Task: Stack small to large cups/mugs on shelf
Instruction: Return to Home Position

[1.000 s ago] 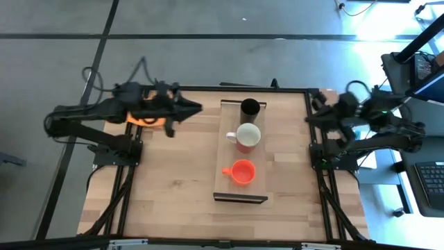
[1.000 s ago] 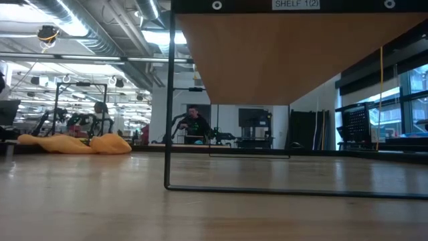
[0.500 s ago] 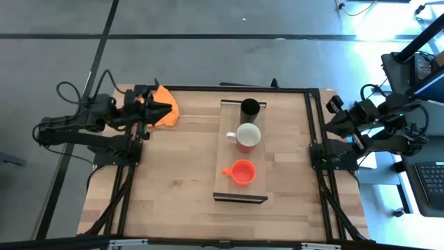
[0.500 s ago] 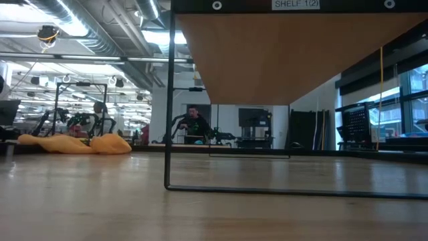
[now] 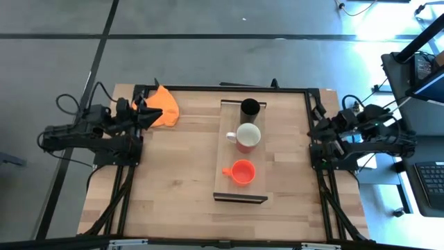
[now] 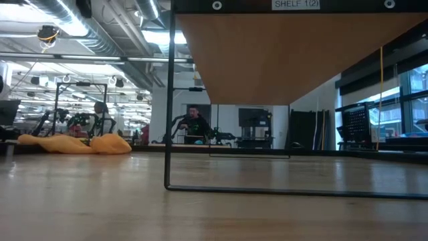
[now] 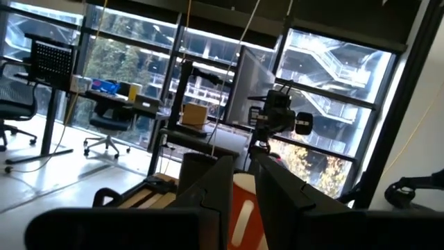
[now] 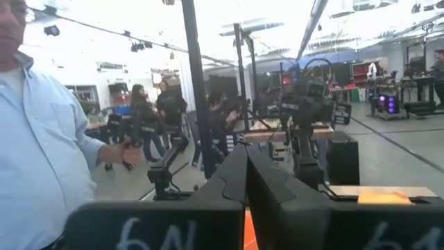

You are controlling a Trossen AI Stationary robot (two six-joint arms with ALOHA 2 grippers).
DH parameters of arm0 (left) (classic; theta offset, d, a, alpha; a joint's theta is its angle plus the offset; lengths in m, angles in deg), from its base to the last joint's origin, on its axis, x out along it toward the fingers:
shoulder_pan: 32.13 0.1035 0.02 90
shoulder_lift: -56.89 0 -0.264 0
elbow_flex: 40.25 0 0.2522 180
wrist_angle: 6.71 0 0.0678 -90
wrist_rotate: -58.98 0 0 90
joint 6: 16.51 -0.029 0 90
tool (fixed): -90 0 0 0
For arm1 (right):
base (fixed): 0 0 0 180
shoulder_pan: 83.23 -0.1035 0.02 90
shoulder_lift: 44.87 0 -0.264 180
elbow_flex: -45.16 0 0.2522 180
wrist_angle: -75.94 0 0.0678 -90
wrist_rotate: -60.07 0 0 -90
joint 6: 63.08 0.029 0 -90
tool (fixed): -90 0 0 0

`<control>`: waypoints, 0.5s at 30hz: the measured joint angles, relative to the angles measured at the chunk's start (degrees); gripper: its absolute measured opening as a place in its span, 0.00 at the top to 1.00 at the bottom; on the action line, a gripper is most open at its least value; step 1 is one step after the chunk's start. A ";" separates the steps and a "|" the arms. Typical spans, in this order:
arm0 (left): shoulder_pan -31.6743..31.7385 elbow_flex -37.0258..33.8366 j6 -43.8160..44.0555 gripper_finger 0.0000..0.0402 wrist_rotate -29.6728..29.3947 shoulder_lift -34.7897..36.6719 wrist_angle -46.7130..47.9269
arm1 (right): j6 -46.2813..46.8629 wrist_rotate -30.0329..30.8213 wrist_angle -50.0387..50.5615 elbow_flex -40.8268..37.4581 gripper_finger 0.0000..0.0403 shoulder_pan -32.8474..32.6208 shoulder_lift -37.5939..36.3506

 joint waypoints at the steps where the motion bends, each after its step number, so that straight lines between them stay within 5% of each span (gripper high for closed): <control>1: 0.00 -0.73 0.01 0.86 -0.26 0.58 0.04 | 0.69 0.00 -0.94 -1.09 0.98 0.00 -0.73; 15: 0.00 -9.34 1.56 0.86 -1.44 8.47 0.00 | 4.29 2.20 -6.52 -13.91 0.98 0.00 -11.05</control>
